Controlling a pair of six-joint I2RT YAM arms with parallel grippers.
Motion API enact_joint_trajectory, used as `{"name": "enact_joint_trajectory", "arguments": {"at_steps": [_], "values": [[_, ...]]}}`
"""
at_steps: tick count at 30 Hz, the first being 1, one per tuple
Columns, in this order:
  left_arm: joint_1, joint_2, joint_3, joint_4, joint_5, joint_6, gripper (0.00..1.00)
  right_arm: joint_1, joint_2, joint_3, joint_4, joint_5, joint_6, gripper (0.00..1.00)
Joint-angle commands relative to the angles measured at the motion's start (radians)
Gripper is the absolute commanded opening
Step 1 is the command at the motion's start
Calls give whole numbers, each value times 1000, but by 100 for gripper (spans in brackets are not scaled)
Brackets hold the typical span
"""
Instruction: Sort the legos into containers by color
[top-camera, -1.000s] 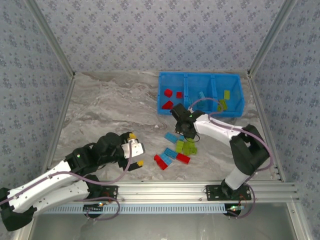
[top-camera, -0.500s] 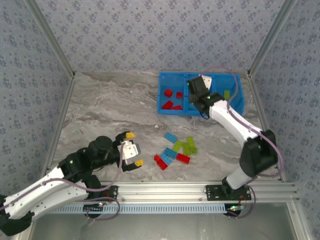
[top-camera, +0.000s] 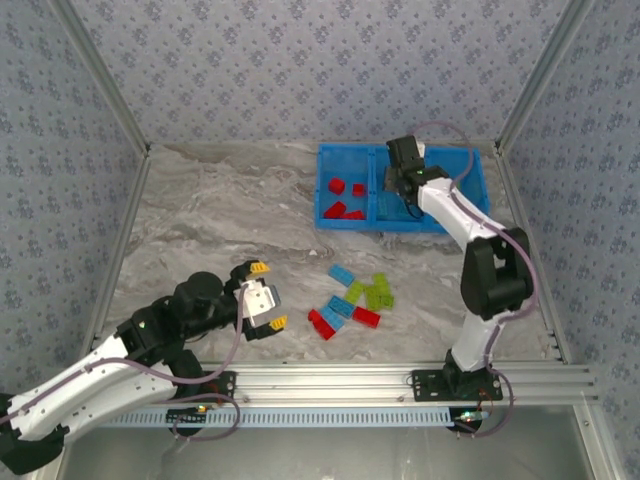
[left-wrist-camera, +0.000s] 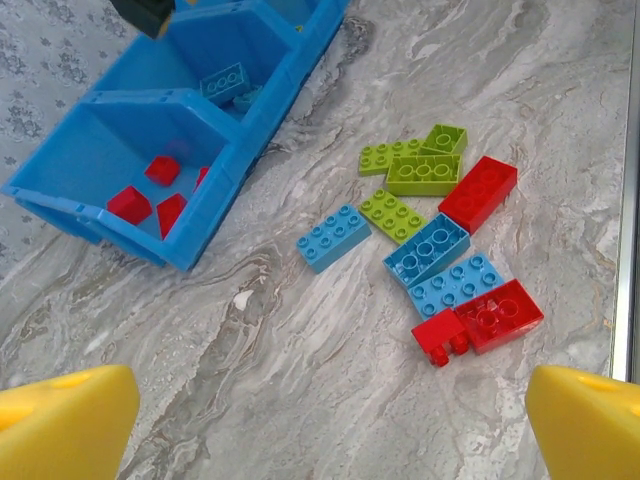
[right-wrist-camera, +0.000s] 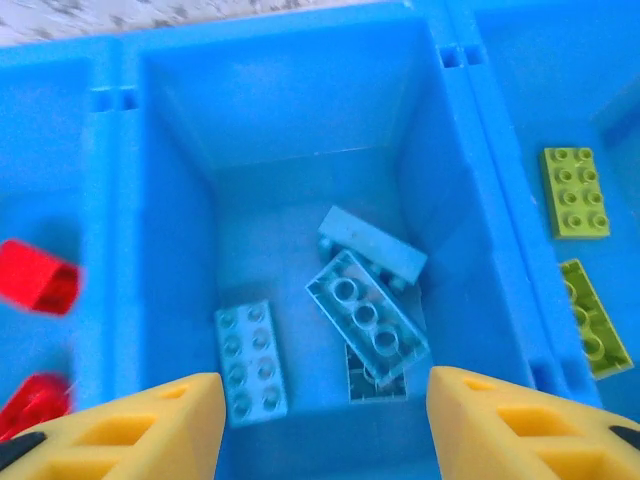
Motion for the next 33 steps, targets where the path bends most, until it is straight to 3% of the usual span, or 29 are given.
{"name": "enact_joint_trajectory", "arguments": {"at_steps": [1,6,12,16,23,30,33], "values": [[8,4,0,18,29,12,99,96,-213,-119,-114,15,69,58],[8,12,-4,18,43,12,99,283,-461,-364,-287,94,213,60],[8,54,2,8,75,12,99,373,-627,-585,-347,-38,423,68],[8,68,2,6,89,10,99,353,-593,-686,-262,-137,481,72],[8,63,-1,5,81,10,99,291,-505,-765,-61,-245,552,71],[8,63,-5,7,81,10,99,290,-405,-772,-10,-255,564,66],[8,63,-3,6,81,10,99,289,-386,-790,-21,-234,585,59]]}}
